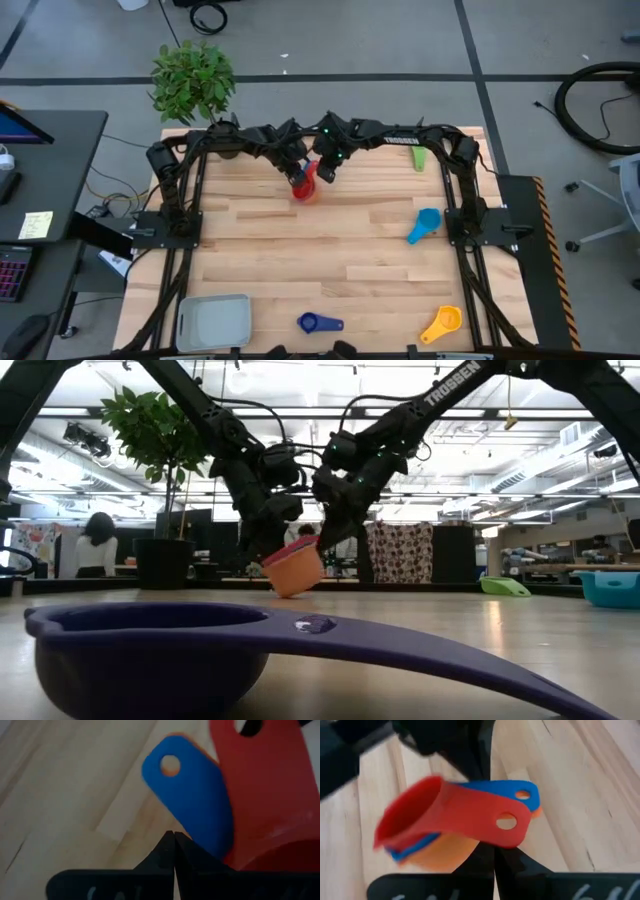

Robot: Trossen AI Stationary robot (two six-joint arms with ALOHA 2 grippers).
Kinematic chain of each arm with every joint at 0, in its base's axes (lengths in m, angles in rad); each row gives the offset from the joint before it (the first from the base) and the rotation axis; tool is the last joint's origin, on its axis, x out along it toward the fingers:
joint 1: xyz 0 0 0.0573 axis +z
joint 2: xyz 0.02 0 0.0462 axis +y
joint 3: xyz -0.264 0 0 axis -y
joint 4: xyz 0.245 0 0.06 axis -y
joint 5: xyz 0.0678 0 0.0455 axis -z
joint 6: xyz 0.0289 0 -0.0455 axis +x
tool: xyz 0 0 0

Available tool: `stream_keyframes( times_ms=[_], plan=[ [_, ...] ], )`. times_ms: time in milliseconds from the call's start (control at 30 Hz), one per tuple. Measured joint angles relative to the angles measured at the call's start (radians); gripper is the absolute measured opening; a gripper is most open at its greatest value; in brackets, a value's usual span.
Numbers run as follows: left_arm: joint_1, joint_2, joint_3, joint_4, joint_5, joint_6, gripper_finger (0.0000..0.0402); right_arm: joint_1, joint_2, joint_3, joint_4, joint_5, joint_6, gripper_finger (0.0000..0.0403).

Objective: Nest measuring cups in basket
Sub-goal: Stack the red measuring cup on top of the light blue measuring cup, then stack the light blue measuring cup on top of the red measuring cup

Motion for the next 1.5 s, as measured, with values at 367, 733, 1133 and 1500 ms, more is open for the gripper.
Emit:
stream_keyframes(
  times_ms=[367, 733, 1133, 1500],
  plan=[
    [-0.018, 0.0, 0.0, -0.003, 0.0, -0.001, 0.0, -0.003, 0.0, 0.0, -0.091, 0.019, -0.003, 0.0],
    [0.014, -0.058, 0.0, -0.122, -0.049, -0.034, 0.0002, -0.006, -0.107, 0.0, -0.322, 0.108, -0.059, 0.0],
    [-0.022, -0.331, 0.0, -0.298, -0.052, -0.057, 0.0007, -0.002, -0.406, 0.001, -0.746, 0.197, -0.074, 0.0018],
    [-0.104, -0.456, 0.0, -0.333, -0.09, -0.139, 0.0008, 0.014, -0.532, 0.001, -1.001, 0.179, -0.131, 0.0062]
  ],
)
